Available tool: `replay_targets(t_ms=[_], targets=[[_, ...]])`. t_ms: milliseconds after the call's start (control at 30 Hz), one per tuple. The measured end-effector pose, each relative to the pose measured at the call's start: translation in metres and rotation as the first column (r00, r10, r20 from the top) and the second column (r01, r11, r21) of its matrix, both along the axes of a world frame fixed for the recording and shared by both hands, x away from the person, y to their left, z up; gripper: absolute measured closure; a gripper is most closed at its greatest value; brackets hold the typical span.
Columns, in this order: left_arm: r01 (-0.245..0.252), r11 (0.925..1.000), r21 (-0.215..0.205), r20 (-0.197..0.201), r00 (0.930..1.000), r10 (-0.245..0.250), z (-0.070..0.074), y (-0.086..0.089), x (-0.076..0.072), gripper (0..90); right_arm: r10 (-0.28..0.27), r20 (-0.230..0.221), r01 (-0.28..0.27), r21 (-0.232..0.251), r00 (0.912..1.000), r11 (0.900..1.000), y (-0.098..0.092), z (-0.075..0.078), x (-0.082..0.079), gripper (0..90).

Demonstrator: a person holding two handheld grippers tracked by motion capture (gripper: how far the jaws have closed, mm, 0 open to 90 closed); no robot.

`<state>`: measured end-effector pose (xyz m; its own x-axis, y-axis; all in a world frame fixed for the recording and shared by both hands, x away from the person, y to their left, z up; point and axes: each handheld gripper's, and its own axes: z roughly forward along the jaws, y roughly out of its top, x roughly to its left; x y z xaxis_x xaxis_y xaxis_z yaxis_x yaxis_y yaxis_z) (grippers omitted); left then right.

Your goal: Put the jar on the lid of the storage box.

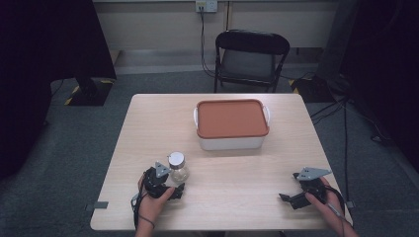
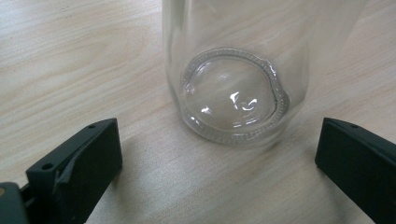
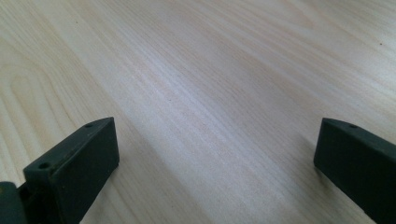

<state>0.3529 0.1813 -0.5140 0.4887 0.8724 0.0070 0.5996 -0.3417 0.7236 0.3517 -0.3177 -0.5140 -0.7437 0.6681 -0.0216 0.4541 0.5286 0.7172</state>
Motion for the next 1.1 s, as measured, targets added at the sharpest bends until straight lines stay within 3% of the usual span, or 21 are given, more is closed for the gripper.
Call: replay_targets(t_ms=[667,1100], targets=[[0.004,0.9999,-0.011,0.0,1.0,-0.004,0.0002,0.0013,-0.0001,0.5,0.0,0.0,0.0,0.0,1.0,1.0,0.0,0.0,0.0,0.0],[-0.003,0.9978,-0.067,0.012,0.9999,0.004,0.0044,0.0071,-0.0009,2.5,0.0,0.0,0.0,0.0,1.0,1.0,0.0,0.0,0.0,0.0]])
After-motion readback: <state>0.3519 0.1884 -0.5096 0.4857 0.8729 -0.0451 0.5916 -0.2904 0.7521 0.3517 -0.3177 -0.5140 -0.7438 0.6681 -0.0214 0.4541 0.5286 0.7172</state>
